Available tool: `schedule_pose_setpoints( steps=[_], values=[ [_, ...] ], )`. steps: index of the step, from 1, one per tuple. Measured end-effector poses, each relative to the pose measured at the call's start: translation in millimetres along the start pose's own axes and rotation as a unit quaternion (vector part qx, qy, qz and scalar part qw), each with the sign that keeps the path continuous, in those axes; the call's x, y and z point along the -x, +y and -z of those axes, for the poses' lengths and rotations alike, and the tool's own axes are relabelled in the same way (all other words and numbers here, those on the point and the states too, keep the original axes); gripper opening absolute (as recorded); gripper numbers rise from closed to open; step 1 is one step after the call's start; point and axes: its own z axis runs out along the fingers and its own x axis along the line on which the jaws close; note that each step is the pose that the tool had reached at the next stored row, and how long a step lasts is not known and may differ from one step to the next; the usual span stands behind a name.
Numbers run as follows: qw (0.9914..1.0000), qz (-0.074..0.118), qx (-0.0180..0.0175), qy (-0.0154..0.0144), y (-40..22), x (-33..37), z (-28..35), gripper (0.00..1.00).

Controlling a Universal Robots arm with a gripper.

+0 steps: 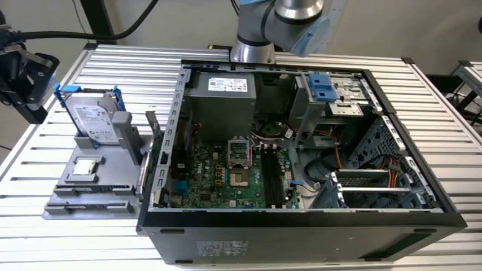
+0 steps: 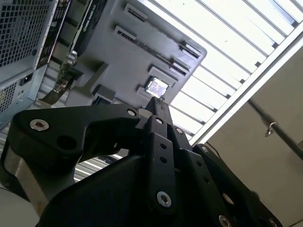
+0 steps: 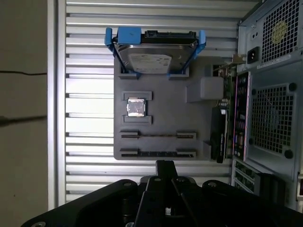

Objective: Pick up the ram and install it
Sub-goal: 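Pick up the ram and move it above insertion slot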

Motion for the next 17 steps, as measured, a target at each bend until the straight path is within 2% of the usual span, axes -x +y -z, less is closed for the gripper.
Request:
schedule_pose_setpoints(
  steps=[10,17],
  values=[
    [0.99999,0.005,0.0001,0.0003,0.0,0.0,0.0,0.00],
    [0.99999,0.005,0.0001,0.0003,-2.8,-0.1,0.2,0.00]
  ],
)
